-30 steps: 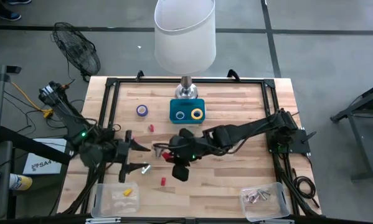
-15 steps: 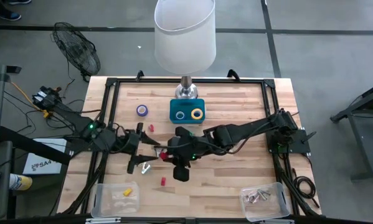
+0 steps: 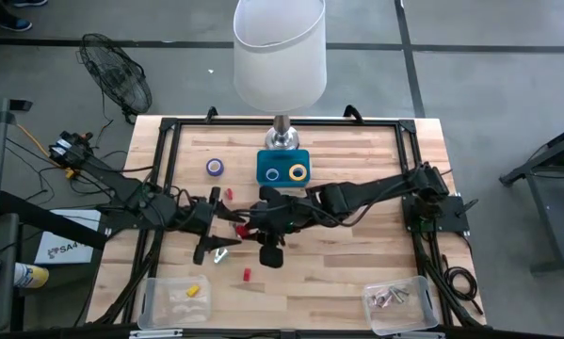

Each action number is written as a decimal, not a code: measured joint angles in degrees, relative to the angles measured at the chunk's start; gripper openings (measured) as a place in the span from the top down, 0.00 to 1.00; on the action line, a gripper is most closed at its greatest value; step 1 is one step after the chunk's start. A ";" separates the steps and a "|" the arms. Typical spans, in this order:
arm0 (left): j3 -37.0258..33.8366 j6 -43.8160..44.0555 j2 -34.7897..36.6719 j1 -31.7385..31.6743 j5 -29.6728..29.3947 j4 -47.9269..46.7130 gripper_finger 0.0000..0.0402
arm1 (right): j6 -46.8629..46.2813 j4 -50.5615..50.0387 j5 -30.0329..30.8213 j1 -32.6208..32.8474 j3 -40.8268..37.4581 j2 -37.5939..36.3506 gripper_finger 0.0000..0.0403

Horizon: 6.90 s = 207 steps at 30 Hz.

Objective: Pick and place Stapler, Stapler remover, tape
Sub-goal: Put the right red stapler into the left transparent bin, then put the green stapler into the left transparent bin

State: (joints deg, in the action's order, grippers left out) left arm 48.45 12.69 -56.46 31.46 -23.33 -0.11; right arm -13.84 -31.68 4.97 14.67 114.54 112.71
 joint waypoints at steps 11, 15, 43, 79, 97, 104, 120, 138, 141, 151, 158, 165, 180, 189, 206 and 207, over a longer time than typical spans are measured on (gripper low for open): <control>0.00 -0.41 -0.01 0.02 -0.17 0.51 0.51 | 1.50 -0.17 -0.16 -0.38 0.00 0.00 0.81; 0.00 -0.42 -0.01 0.00 -0.31 0.46 0.61 | 1.53 -0.24 -0.87 -0.56 0.00 0.00 0.81; 0.00 -1.08 0.01 0.02 0.82 -0.11 0.85 | -0.19 -0.71 -0.93 -0.56 -0.04 0.02 0.72; 0.00 34.05 -2.56 21.40 15.22 -31.05 0.85 | -12.04 -24.25 8.64 -0.56 -0.04 0.02 0.51; 0.00 52.10 -20.25 32.35 14.88 -29.97 0.85 | -13.38 -23.21 11.17 -0.56 -0.04 0.02 0.51; 0.00 52.17 -21.92 32.33 15.95 -29.65 0.84 | -14.65 -23.25 11.08 -0.41 -0.04 0.02 0.51; 0.00 51.65 -21.93 32.33 16.92 -30.21 0.60 | -14.75 -20.13 7.85 0.40 -5.36 0.07 0.51; -0.02 52.09 -11.68 32.28 2.51 -38.48 0.52 | -40.30 -15.96 8.35 -4.79 -21.19 0.04 0.51; -0.02 52.11 -10.12 32.26 -0.05 -40.23 0.52 | -43.76 -15.38 7.83 -6.85 -24.71 0.06 0.51; -0.02 52.46 -7.97 32.26 -1.29 -42.68 0.52 | -37.59 -4.14 4.68 -12.26 -34.73 0.07 0.51; -0.02 53.77 -7.97 32.26 -1.27 -42.48 0.52 | -34.07 1.47 6.37 -11.93 -40.14 0.04 0.51; -0.02 53.74 -7.97 32.26 -2.04 -42.48 0.52 | -32.29 9.50 13.42 -6.86 -46.42 0.04 0.51; -0.02 53.18 -7.97 32.26 -5.32 -43.97 0.52 | -36.70 35.75 29.06 0.14 -61.58 -0.29 0.51; -0.02 53.18 -7.99 32.26 -6.25 -44.32 0.52 | -33.66 43.44 31.86 -0.30 -64.70 -0.09 0.51; -0.02 53.24 -7.99 32.26 -6.40 -46.59 0.52 | -27.30 46.79 31.01 -5.40 -64.74 0.13 0.51; -0.02 53.26 -7.99 32.26 -6.40 -46.61 0.52 | -27.27 46.82 31.05 -5.65 -64.74 0.15 0.51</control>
State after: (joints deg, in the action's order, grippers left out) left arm 48.42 65.95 -64.45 63.72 -29.74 -46.72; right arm -41.11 15.14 36.02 9.02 49.80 112.86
